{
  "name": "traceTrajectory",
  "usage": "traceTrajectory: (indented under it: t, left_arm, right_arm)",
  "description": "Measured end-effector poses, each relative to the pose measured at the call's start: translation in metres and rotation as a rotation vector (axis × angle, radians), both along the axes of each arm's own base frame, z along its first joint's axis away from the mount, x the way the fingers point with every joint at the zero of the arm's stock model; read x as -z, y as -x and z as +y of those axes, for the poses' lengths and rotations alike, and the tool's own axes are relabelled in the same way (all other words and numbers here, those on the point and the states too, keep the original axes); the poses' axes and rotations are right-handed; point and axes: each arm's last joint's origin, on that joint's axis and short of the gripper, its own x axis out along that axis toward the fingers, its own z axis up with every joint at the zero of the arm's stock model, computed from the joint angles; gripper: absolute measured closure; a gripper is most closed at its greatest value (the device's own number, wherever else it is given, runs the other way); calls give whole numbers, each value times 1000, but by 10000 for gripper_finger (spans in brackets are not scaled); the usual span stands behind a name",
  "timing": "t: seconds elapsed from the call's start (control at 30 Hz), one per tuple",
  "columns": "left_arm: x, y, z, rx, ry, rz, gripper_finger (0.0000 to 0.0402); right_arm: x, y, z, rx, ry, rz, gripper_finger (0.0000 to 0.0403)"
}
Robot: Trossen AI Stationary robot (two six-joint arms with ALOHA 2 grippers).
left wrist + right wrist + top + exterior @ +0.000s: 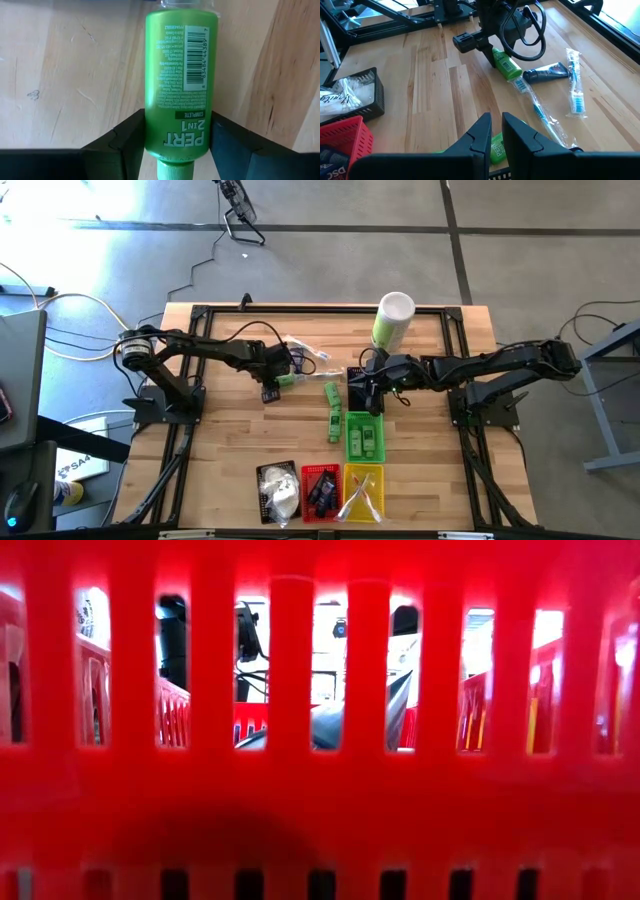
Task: Pick & Place Travel size toiletries
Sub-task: Put the green shampoo into the green bin
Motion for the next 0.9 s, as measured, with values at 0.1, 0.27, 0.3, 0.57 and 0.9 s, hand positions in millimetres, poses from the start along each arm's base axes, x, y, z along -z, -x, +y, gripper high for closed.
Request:
traceTrajectory:
  t: [0.1,0.27,0.3,0.57,0.9]
  left_arm:
    - [-1,0,0,30,-9,0,218]
    - [-7,2,-1,58,-25,-21,218]
    - [-9,3,-1,57,-27,-27,218]
    - [-41,11,-3,56,-70,-156,218]
    - [-102,26,-8,74,-192,-478,217]
  right_arm:
    - [0,0,0,0,0,0,366]
    - [0,0,1,-16,-9,0,366]
    - [0,0,1,-24,-13,0,366]
    - [-8,6,3,-94,-46,-22,366]
    - [-29,19,4,-164,-10,-120,366]
